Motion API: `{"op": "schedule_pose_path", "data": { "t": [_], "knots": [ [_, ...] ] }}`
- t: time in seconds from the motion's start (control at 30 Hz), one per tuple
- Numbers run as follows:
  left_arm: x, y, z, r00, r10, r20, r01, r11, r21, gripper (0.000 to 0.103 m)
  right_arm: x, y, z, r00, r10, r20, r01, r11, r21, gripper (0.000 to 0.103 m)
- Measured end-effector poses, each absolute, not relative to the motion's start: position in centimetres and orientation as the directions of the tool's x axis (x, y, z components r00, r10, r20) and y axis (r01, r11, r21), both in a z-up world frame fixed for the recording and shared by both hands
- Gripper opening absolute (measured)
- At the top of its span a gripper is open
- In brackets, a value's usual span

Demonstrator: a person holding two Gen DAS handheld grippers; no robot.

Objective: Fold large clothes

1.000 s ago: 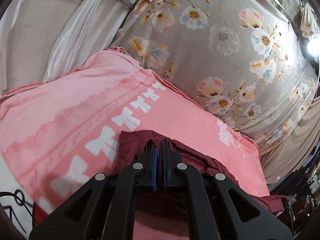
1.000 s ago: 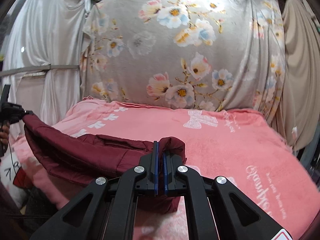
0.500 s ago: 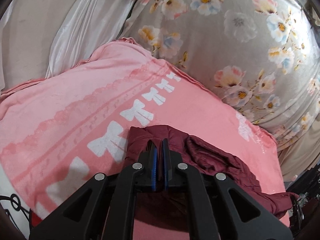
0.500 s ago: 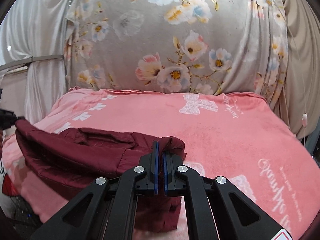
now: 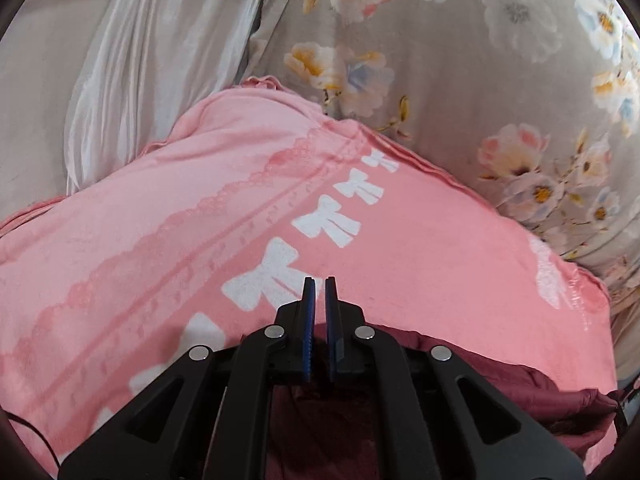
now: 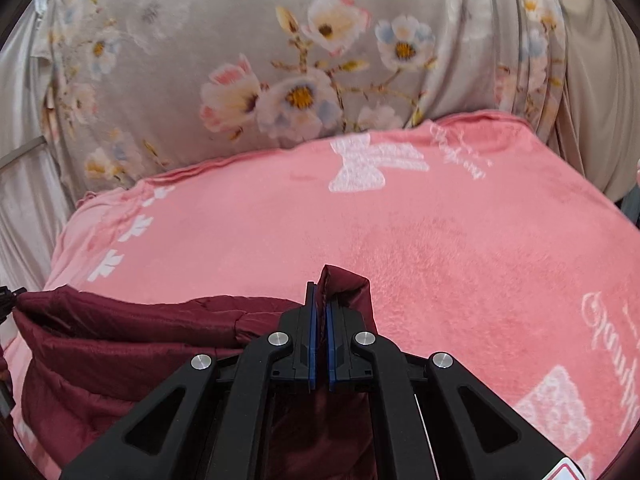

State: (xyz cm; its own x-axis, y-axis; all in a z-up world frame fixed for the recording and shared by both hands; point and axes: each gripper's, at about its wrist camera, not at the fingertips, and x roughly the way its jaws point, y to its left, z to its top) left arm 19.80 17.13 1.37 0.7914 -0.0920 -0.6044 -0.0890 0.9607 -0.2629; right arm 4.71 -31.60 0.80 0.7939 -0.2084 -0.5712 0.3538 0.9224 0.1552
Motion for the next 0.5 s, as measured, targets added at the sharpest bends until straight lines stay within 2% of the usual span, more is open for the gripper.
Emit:
{"op": "schedule_pose_path", "data": {
  "t": [0.23,0.37,0.47,0.5],
  "knots": [
    [24.4,15.8,-4.0,0.712,-0.053,-0.7,-0.123,0.972,-0.198,0.003,9.1,-32.4,-3.4,0.695,-0.205,-0.689,0.394,0.91,0.127,0.003],
    [26.4,15.6,-7.1,0.653,-0.041,-0.756,-0.149,0.972,-0.181,0.004,10.1,-32.5,-4.9,0.663,-0.216,-0.717,0.412,0.905,0.109,0.003],
    [27.4,15.7,-8.4,0.61,-0.047,-0.791,-0.169,0.967,-0.188,0.006,9.2,-32.4,-4.0,0.683,-0.209,-0.7,0.41,0.903,0.13,0.009],
    [27.3,15.9,-8.3,0.611,-0.045,-0.791,-0.179,0.965,-0.193,0.007,8.2,-32.3,-3.0,0.706,-0.217,-0.674,0.414,0.898,0.145,0.017]
  ]
}}
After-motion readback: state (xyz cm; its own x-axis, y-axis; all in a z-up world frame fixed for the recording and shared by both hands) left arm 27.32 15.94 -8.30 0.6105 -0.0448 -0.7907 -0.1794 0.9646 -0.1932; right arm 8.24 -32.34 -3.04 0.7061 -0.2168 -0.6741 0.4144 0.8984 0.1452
